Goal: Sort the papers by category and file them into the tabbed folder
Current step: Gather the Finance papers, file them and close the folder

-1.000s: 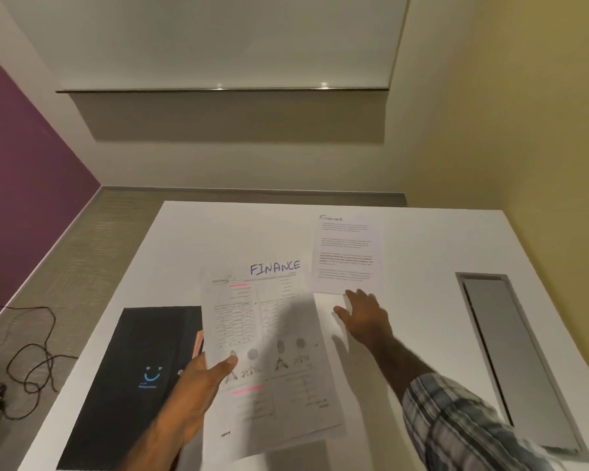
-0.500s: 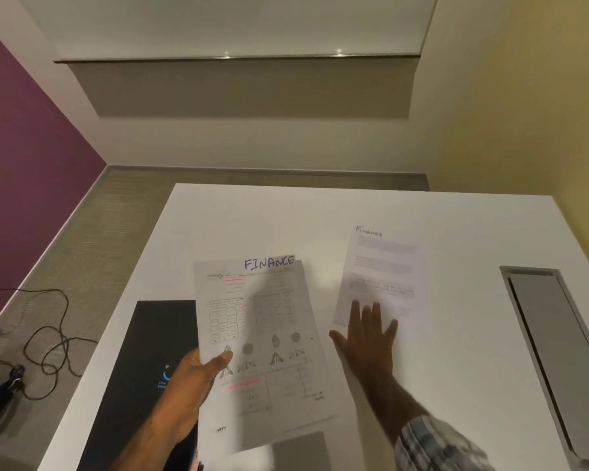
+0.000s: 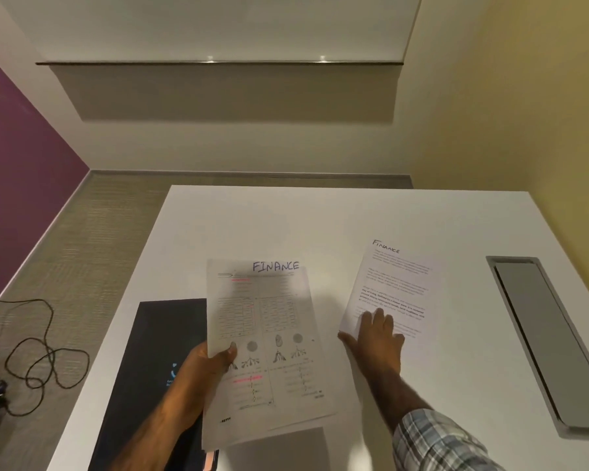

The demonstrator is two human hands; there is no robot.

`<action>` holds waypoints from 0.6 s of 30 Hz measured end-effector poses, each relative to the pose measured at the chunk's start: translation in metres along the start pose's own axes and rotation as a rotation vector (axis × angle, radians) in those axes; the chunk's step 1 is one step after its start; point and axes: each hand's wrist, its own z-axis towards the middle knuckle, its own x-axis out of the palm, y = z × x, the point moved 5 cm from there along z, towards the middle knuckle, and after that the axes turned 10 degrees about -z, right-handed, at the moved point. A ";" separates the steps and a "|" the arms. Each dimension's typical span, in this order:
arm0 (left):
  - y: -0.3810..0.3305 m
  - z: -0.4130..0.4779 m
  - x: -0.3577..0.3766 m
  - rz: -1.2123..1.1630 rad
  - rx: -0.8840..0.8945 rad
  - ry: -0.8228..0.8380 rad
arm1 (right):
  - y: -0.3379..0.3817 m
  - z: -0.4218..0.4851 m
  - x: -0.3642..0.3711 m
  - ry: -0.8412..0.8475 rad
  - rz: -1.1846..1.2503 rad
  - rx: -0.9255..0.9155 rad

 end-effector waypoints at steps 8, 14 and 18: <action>-0.001 0.000 -0.014 0.075 0.019 -0.033 | 0.002 -0.010 -0.017 -0.065 -0.188 -0.042; 0.006 0.012 -0.020 0.090 0.018 -0.057 | -0.007 -0.015 -0.016 -0.136 -0.207 -0.056; 0.012 0.016 -0.025 0.056 -0.005 -0.045 | -0.012 -0.023 -0.026 -0.089 -0.151 -0.030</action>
